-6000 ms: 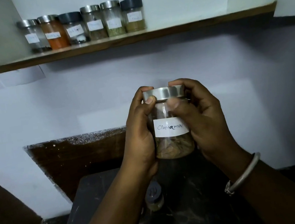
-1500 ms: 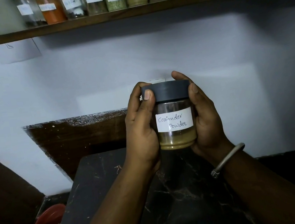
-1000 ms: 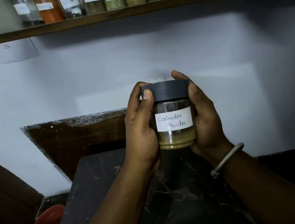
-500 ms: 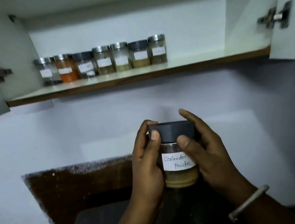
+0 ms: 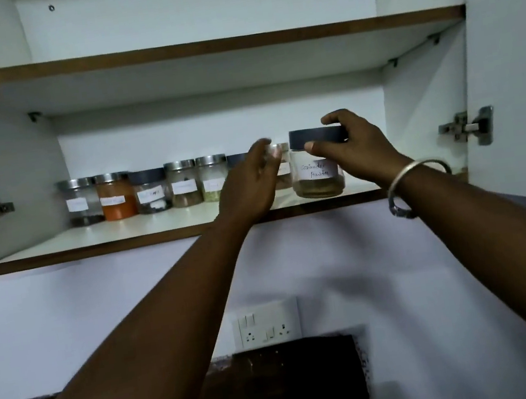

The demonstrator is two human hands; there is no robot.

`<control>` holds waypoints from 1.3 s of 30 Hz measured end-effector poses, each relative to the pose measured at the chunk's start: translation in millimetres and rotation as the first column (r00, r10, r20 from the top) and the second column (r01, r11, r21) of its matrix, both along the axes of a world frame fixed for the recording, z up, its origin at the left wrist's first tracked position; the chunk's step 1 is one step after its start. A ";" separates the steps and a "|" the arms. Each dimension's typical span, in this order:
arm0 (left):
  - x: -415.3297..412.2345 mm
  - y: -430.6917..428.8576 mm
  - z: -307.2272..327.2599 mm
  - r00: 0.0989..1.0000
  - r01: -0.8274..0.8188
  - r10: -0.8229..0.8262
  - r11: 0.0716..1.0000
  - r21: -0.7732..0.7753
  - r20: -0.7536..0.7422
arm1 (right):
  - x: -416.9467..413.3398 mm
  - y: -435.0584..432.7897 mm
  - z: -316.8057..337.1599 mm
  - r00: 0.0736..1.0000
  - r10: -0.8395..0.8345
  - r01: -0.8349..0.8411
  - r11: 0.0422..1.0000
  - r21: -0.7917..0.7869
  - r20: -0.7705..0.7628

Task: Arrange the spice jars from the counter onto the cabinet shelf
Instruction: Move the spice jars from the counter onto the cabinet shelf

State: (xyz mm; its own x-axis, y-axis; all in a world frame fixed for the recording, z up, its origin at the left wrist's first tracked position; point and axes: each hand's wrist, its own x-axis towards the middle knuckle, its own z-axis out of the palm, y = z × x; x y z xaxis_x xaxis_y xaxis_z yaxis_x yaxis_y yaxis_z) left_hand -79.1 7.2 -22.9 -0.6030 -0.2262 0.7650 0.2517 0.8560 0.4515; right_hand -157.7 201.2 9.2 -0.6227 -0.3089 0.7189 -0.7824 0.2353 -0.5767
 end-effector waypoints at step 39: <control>-38.8 -35.1 -18.1 0.938 -0.145 0.230 0.940 -0.308 0.260 | -92.6 -74.3 -0.2 0.806 0.073 -0.272 0.927 0.258 0.587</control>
